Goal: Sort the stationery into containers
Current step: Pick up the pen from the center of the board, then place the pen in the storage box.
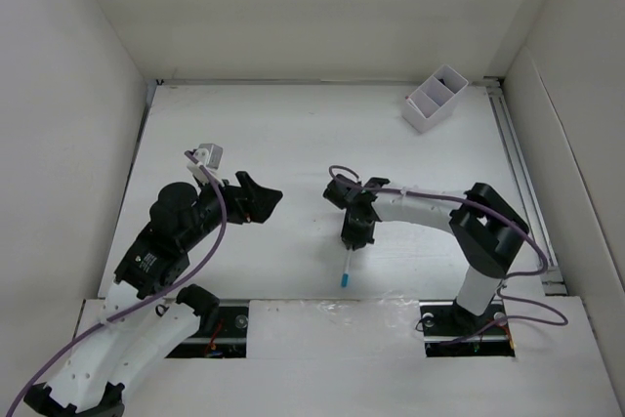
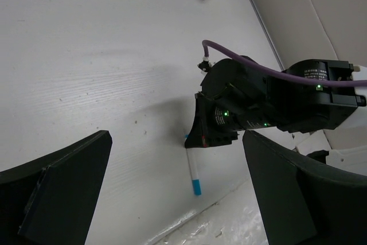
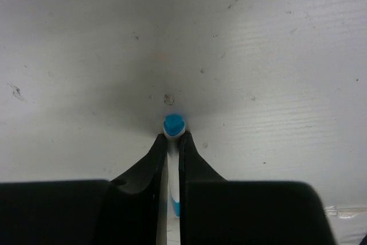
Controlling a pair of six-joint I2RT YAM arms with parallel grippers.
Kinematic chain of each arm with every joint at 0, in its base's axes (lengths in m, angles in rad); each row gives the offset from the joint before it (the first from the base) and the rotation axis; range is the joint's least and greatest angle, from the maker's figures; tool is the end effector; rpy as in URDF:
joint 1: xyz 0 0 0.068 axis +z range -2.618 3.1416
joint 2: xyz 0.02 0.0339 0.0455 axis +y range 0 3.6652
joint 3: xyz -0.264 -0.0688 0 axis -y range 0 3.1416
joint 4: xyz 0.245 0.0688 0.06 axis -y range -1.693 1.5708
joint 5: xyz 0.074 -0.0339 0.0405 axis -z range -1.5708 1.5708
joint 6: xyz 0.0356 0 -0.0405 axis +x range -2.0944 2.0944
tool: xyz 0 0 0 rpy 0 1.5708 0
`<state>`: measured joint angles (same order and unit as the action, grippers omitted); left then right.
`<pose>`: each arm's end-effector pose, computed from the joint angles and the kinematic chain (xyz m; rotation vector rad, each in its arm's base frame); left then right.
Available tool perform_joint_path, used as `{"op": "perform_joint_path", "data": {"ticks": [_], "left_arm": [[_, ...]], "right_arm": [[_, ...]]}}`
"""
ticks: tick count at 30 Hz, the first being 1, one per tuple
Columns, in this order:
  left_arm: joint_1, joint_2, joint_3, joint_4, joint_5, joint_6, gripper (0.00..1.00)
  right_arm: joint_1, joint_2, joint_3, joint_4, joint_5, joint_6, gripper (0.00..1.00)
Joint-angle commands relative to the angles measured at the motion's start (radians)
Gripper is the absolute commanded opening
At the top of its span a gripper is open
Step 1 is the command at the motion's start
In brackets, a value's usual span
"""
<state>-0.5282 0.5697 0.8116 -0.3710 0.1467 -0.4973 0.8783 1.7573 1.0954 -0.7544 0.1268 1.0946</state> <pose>0.1092 -0.0698 0.3588 0.1421 1.7740 -0.8792 0.2052 0.2403 0.1617 0.3328 2.9308 0.0871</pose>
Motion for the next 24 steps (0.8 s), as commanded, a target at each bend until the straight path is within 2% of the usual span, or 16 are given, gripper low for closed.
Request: {"op": "perform_joint_path", "data": {"ticks": [1,5,9,10,12,13,17,20,24], "left_arm": [[0.002,0.004,0.003,0.014,-0.012,0.017,1.00],[0.002,0.004,-0.006,0.014,-0.030,0.017,1.00],[0.002,0.024,-0.006,0.023,-0.030,0.017,1.00],[0.002,0.035,-0.006,0.032,-0.030,0.017,1.00],[0.002,0.047,-0.006,0.032,-0.041,0.017,1.00],[0.002,0.058,-0.006,0.032,-0.041,0.008,1.00],[0.002,0.076,-0.006,0.032,-0.075,-0.001,1.00],[0.002,0.100,0.004,0.032,-0.093,-0.001,1.00],[0.002,0.137,0.026,0.021,-0.093,-0.001,1.00]], "right_arm": [[0.005,0.042,0.043,0.049,0.079,-0.018,0.02],[-0.045,0.001,0.138,0.015,0.149,-0.079,0.00],[-0.194,-0.021,0.309,0.004,0.288,-0.203,0.00],[-0.276,-0.021,0.405,0.015,0.318,-0.234,0.00],[-0.364,0.025,0.509,0.030,0.387,-0.320,0.00],[-0.445,0.043,0.605,0.071,0.452,-0.349,0.00],[-0.593,0.166,0.808,0.220,0.625,-0.481,0.00],[-0.662,0.313,0.939,0.334,0.727,-0.591,0.00],[-0.687,0.395,1.009,0.464,0.798,-0.719,0.00]]}}
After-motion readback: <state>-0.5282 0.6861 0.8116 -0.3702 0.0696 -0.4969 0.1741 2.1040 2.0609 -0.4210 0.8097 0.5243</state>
